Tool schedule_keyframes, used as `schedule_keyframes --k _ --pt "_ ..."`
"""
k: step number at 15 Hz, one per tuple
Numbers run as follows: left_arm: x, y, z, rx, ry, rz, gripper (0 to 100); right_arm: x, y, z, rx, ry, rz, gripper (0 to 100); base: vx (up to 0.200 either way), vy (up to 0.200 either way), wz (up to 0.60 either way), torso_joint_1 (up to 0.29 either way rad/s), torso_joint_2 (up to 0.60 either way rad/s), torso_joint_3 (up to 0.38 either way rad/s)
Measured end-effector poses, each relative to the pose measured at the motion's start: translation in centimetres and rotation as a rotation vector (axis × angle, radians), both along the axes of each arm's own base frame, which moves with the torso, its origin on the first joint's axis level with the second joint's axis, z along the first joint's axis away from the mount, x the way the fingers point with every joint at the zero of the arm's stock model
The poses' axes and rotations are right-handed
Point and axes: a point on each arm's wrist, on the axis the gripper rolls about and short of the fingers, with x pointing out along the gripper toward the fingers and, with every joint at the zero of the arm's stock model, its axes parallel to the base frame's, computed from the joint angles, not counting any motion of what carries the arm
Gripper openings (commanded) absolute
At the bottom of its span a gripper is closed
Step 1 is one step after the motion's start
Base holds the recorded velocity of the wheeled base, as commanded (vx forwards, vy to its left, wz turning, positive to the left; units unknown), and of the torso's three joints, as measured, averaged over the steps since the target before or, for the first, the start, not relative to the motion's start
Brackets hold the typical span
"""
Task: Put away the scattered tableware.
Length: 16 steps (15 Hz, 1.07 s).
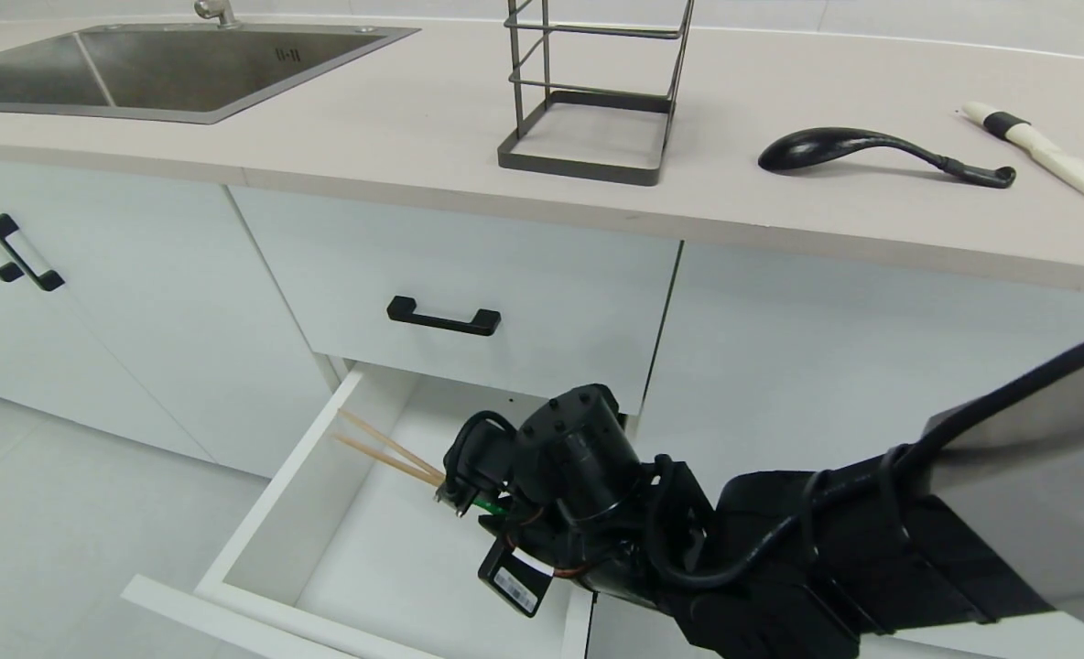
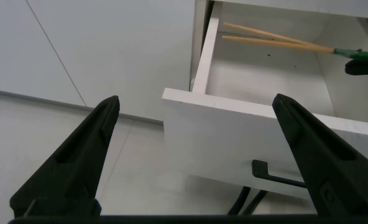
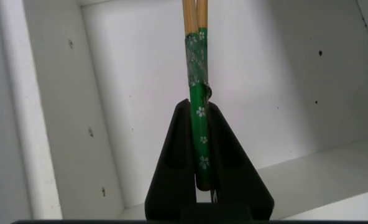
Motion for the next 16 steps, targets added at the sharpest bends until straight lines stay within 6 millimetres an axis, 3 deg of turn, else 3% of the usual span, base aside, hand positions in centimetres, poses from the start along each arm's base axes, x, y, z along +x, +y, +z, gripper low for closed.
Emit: schedule_keyframes --k 16 --pt "0.0 0.0 0.0 0.000 0.000 0.000 100 2.7 2.5 -4.4 -0.079 0.065 -0.044 0 0.000 0.000 0.00 0.000 0.00 0.000"
